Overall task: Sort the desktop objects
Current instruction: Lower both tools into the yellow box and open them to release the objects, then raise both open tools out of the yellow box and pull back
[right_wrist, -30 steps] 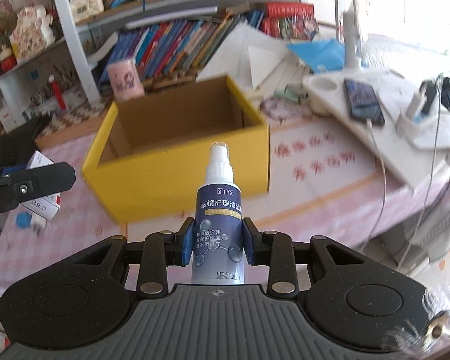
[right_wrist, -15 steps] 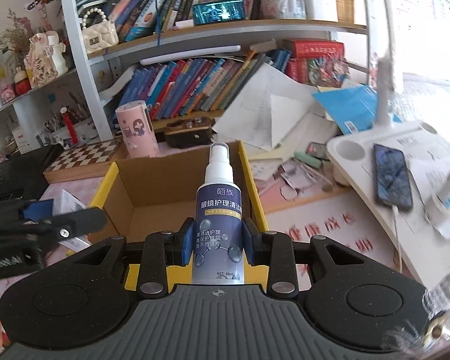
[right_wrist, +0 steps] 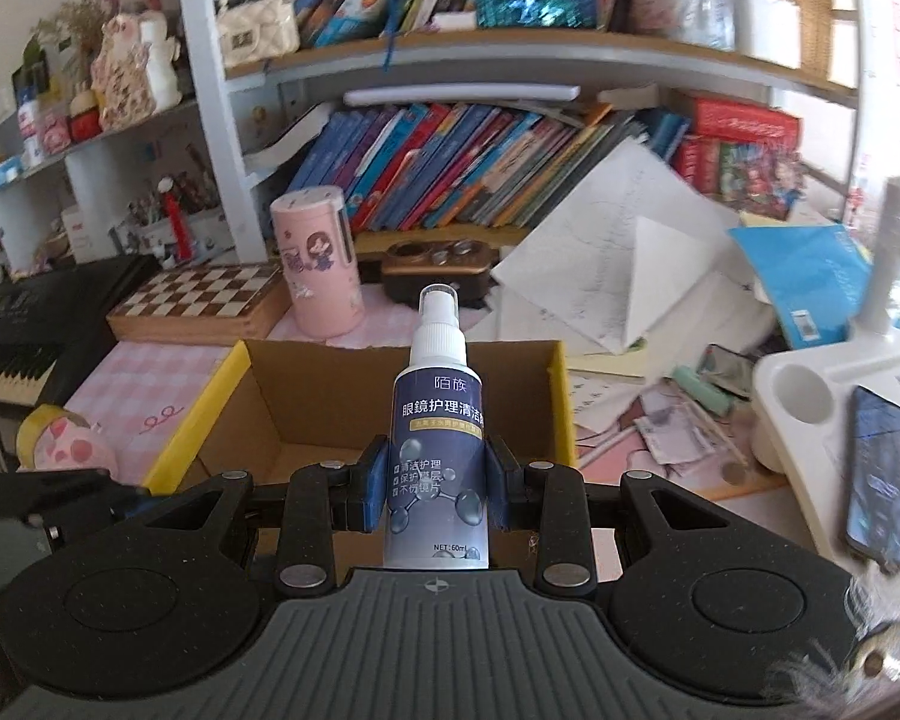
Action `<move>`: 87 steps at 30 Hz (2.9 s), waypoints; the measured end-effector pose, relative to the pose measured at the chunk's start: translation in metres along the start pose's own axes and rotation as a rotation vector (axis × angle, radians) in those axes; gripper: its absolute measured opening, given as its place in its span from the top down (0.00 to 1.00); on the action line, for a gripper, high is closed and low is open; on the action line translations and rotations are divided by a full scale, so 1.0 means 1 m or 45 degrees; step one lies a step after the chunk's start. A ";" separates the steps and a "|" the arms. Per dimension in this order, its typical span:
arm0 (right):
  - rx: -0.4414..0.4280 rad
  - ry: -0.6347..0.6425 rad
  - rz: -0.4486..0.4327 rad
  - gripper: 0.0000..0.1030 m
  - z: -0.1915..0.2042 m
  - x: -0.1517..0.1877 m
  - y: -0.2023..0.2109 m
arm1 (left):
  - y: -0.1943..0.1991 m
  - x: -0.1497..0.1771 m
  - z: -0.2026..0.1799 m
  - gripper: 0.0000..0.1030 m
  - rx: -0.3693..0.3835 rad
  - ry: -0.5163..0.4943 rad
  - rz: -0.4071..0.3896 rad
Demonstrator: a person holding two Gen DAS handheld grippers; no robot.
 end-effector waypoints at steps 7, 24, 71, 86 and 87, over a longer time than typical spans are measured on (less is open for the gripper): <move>-0.065 0.117 0.105 0.71 0.017 -0.004 -0.042 | -0.012 0.003 -0.003 0.48 -0.012 -0.003 0.042; -0.141 0.382 0.370 0.71 0.054 -0.007 -0.115 | -0.005 0.002 -0.001 0.38 -0.025 0.029 -0.001; 0.079 0.072 -0.147 0.37 0.027 0.005 0.018 | 0.110 0.030 0.007 0.13 -0.200 0.119 -0.256; 0.296 -0.012 -0.266 0.32 0.042 0.072 0.080 | 0.142 0.069 0.010 0.13 -0.195 0.151 -0.221; 0.301 -0.018 -0.257 0.32 0.044 0.076 0.082 | 0.144 0.071 0.010 0.13 -0.194 0.150 -0.217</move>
Point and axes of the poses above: each gripper's, at about its wrist camera, not at the fingertips, and y roughly against the way its jaws point, z to its left, x to its underside, the point moved 1 cm from there along -y, roughly the way its jaws point, and after that the axes turned 11 degrees about x, right-handed, at the moved point
